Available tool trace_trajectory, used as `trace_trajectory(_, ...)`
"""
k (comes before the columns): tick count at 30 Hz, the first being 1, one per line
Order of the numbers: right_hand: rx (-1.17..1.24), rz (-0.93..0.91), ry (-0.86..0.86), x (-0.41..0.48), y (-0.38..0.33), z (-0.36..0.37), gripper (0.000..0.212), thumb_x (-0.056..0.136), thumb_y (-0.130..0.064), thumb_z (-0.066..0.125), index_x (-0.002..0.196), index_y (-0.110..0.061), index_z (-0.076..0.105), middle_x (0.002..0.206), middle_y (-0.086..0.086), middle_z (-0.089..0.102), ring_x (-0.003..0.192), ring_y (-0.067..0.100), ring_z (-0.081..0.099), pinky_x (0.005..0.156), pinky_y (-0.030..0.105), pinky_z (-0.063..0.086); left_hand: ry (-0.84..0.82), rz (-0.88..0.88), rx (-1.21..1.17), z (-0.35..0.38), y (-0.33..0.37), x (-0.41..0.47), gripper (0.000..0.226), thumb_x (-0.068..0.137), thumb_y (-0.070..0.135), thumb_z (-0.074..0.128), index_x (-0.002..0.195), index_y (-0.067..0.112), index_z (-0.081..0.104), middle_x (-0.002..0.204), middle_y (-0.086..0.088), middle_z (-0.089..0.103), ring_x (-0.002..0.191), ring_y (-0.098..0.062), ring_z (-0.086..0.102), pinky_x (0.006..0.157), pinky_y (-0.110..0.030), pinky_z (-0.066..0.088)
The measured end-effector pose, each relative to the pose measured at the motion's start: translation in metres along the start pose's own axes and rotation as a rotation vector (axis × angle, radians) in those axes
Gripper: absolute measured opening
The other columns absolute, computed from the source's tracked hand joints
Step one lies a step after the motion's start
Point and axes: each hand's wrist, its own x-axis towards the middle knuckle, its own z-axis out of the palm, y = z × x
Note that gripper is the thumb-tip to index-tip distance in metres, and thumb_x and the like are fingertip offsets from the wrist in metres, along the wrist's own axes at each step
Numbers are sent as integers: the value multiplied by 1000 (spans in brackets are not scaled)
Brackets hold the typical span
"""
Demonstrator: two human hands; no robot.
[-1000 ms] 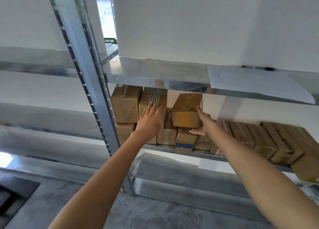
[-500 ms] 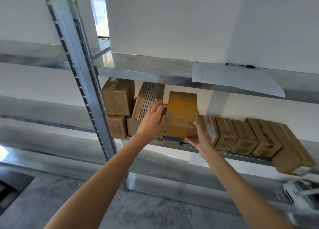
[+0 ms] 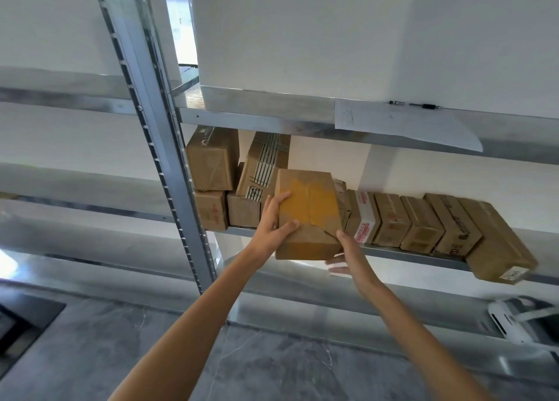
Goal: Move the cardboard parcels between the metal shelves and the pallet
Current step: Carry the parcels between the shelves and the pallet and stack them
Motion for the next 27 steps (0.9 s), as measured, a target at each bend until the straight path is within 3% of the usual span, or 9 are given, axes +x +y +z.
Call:
trace_trajectory(3,-39,-182,-79,-8,-13,11,52,97,-36,44,141,-42,18,140,-8,35,122,10,40,99,32,39,63,18,-66,-11,-4,-24,55,81,44,60,129,48,35,141,5,32,122,-25,44,100,-50,48)
trace_trajectory(5,27,-190,-164,-10,-25,27,65,93,-42,47,143,-50,7,147,-12,26,131,13,34,108,39,35,100,33,-95,-19,-8,-39,54,81,42,58,129,46,34,139,3,35,119,-25,47,96,-46,50)
trace_trajectory(8,57,-176,-240,-14,-33,60,65,91,-47,45,142,-52,5,149,-6,26,130,19,39,109,49,36,98,63,-59,-38,-8,-61,48,85,41,49,129,46,31,136,5,33,115,-20,46,88,-31,49)
trace_trajectory(11,118,-178,-258,-24,-33,95,66,97,-32,43,146,-44,1,149,-3,25,124,16,41,105,41,40,160,59,13,-68,-6,-78,34,95,47,42,127,40,35,136,3,34,116,-20,47,85,-28,48)
trace_trajectory(14,105,-261,-292,-33,-35,136,68,100,-25,41,146,-43,-5,153,-4,16,128,15,35,107,39,36,308,81,80,-98,-9,-98,23,102,34,36,125,29,40,138,1,35,112,-16,49,82,-25,49)
trace_trajectory(18,-99,-501,-287,-36,-45,194,59,102,-22,35,148,-41,4,157,-12,1,139,7,14,116,41,21,455,157,145,-132,-20,-131,23,104,30,34,127,30,37,137,16,31,122,-22,46,90,-33,54)
trace_trajectory(22,-225,-637,-402,-27,-55,243,52,101,-31,35,149,-39,15,157,-17,-7,145,9,3,117,46,19,622,187,242,-171,-26,-153,39,100,36,37,139,31,35,156,22,5,142,-18,25,108,-41,42)
trace_trajectory(24,-254,-689,-447,-21,-62,267,53,102,-26,37,149,-35,16,157,-18,-6,145,6,2,118,45,19,703,170,276,-190,-24,-159,41,102,32,37,142,29,34,158,19,1,142,-6,20,109,-29,38)
trace_trajectory(27,-239,-849,-503,-11,-72,303,49,101,-20,41,148,-27,28,158,-19,-1,145,5,5,117,42,24,791,175,311,-216,-18,-167,40,103,25,39,143,30,34,159,17,4,135,9,24,100,-5,35)
